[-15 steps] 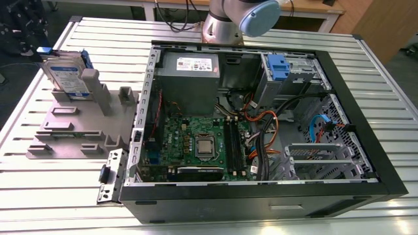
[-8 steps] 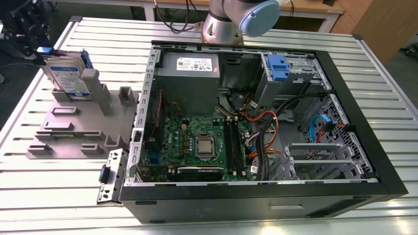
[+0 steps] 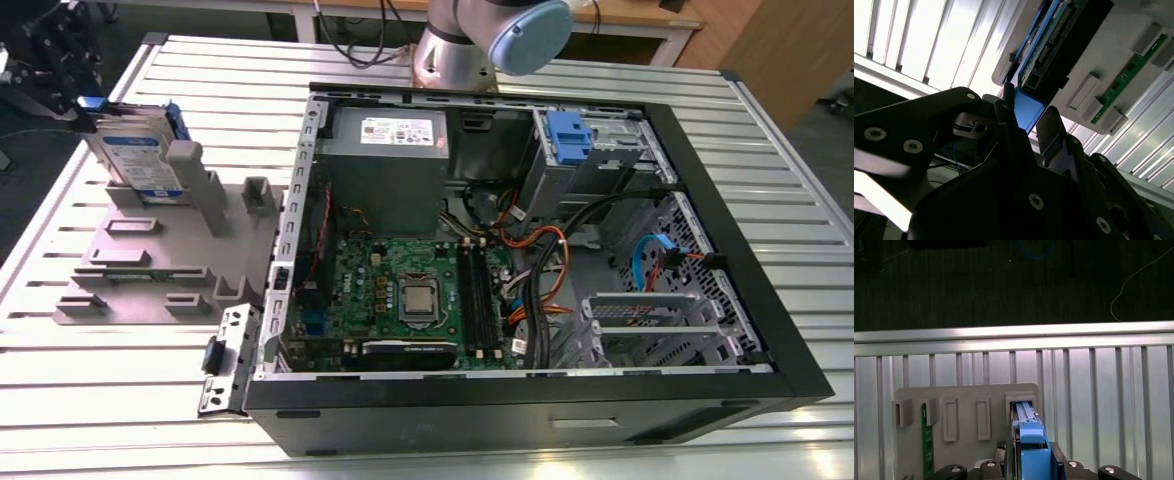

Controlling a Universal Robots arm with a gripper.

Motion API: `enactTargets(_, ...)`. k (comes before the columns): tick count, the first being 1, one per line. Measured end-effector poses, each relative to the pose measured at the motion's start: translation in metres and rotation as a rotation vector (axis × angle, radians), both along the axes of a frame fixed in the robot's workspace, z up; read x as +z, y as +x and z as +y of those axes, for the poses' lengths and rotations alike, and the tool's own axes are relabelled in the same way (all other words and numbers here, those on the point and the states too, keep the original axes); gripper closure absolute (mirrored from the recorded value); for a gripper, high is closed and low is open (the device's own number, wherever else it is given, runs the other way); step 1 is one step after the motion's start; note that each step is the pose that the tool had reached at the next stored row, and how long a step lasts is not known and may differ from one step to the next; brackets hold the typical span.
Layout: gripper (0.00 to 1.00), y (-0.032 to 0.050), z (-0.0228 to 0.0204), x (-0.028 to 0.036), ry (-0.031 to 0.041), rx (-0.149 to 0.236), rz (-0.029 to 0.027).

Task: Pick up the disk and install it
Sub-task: 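Pick up the disk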

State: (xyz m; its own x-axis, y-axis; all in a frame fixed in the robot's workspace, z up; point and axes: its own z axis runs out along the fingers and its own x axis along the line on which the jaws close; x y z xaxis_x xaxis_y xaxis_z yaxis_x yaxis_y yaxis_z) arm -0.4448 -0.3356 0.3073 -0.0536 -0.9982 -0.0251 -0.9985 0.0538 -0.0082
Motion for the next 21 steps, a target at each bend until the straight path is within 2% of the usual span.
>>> enactTargets(8, 0.55, 0.0000, 0.0036, -0.0051, -0.0001, 0.000, 0.0003)
enactTargets(16, 0.55, 0.0000, 0.0038, -0.0132, -0.0002, 0.000, 0.0003)
enactTargets(21, 0.55, -0.0001, 0.0038, -0.0162, -0.0001, 0.000, 0.0002)
